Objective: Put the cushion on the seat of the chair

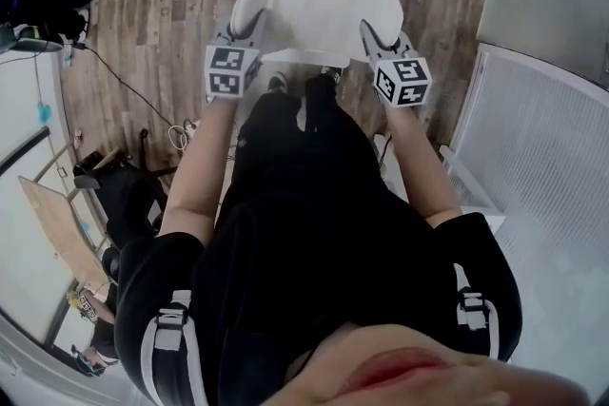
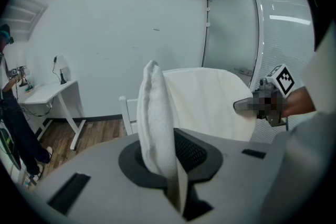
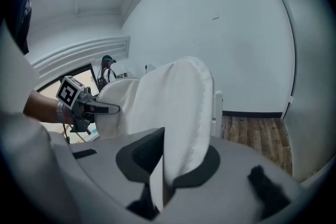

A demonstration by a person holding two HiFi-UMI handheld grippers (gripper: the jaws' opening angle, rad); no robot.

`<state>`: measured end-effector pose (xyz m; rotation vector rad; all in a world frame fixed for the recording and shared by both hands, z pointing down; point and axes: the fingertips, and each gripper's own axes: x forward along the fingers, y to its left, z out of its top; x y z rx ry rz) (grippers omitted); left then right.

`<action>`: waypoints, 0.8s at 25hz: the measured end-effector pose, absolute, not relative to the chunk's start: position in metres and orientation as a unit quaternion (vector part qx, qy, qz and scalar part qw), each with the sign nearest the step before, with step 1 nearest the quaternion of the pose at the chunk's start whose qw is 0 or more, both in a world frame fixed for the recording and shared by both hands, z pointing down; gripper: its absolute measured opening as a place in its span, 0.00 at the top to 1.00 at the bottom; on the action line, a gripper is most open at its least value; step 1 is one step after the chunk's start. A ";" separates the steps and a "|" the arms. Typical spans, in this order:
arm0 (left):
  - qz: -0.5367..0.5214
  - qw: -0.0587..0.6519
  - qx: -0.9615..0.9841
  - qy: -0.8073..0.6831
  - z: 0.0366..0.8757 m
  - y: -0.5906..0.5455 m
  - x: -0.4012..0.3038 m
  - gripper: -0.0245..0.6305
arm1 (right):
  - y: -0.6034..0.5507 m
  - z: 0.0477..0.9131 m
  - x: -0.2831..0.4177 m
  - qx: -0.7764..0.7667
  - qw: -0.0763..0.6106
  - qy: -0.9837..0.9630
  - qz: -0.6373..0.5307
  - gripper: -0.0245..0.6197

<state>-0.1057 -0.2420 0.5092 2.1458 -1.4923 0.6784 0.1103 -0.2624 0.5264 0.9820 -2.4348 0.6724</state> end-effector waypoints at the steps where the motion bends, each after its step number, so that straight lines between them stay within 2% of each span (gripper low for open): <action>1: 0.251 0.227 0.771 -0.539 0.523 -0.242 -0.107 0.88 | -0.263 0.539 0.110 0.348 0.221 -0.878 0.243 0.88; 20: 0.319 0.369 0.730 -0.478 0.792 -0.259 -0.135 0.87 | -0.271 0.799 0.087 0.338 0.315 -0.817 0.343 0.87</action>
